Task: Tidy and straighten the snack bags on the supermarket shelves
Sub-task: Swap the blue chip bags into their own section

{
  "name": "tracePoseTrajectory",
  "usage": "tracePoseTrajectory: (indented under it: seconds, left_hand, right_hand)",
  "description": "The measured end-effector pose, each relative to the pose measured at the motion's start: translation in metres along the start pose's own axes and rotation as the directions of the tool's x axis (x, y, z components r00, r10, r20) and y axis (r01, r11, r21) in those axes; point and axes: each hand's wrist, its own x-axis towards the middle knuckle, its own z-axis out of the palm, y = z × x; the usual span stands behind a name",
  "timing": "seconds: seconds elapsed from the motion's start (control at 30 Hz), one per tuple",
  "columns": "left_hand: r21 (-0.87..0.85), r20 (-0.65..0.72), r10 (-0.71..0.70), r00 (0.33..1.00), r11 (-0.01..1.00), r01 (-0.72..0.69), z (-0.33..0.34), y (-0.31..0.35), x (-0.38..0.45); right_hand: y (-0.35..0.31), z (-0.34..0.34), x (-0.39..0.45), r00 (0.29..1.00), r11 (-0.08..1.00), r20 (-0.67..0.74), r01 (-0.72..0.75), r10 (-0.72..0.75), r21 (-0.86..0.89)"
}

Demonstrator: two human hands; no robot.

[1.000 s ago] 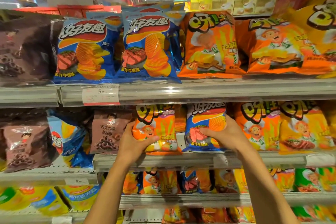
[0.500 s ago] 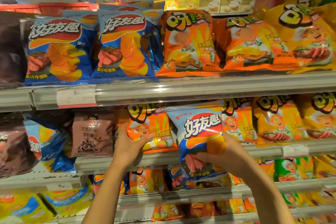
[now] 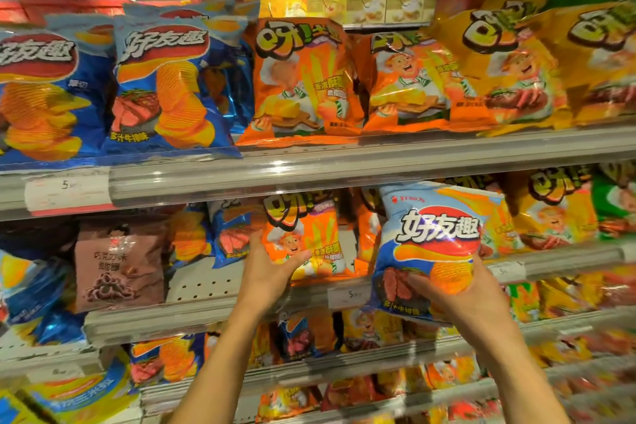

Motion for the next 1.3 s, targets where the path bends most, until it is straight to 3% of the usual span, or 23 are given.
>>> tracePoseTrajectory:
  seconds: [0.13,0.33,0.47,0.57,0.77,0.9,1.07,1.17,1.3]
  left_hand:
    - [0.028,0.03,-0.008,1.0,1.0,0.007,0.013,0.003,0.0]
    - [0.138,0.184,-0.067,0.981,0.989,0.042,0.015,0.007,0.002]
    - [0.256,0.221,-0.019,0.975,0.966,-0.04,0.004,0.01,-0.006]
    - [0.429,0.092,0.14,0.986,0.888,-0.166,-0.008,-0.005,-0.021]
    - [0.648,-0.059,0.386,0.92,0.716,-0.259,-0.044,-0.051,-0.05]
    - [0.68,-0.033,0.471,0.882,0.657,-0.325,-0.101,-0.077,-0.063]
    - [0.725,0.066,0.42,0.905,0.604,-0.332,-0.157,-0.095,-0.067]
    - [0.803,0.185,0.422,0.888,0.456,-0.384,-0.165,-0.109,-0.069]
    - [0.812,0.206,0.433,0.878,0.425,-0.4,-0.166,-0.117,-0.068]
  right_hand:
    - [0.008,-0.011,0.003,1.0,1.0,-0.022,0.004,-0.004,-0.005]
    - [0.006,-0.008,0.002,0.992,0.994,0.064,0.11,-0.109,-0.012]
    - [-0.005,0.01,-0.005,0.986,0.993,0.129,0.097,-0.106,0.07]
    - [-0.012,0.034,-0.01,0.978,0.992,0.187,0.078,-0.096,0.1]
    - [-0.034,0.098,-0.031,0.954,0.993,0.278,0.094,-0.11,0.07]
    - [-0.056,0.153,-0.049,0.951,0.994,0.29,0.094,-0.104,0.048]
    - [-0.083,0.218,-0.062,0.953,0.989,0.277,0.143,-0.125,-0.044]
    - [-0.099,0.243,-0.055,0.975,0.989,0.172,0.145,-0.138,-0.026]
    - [-0.108,0.259,-0.045,0.978,0.979,0.084,0.197,-0.192,-0.053]
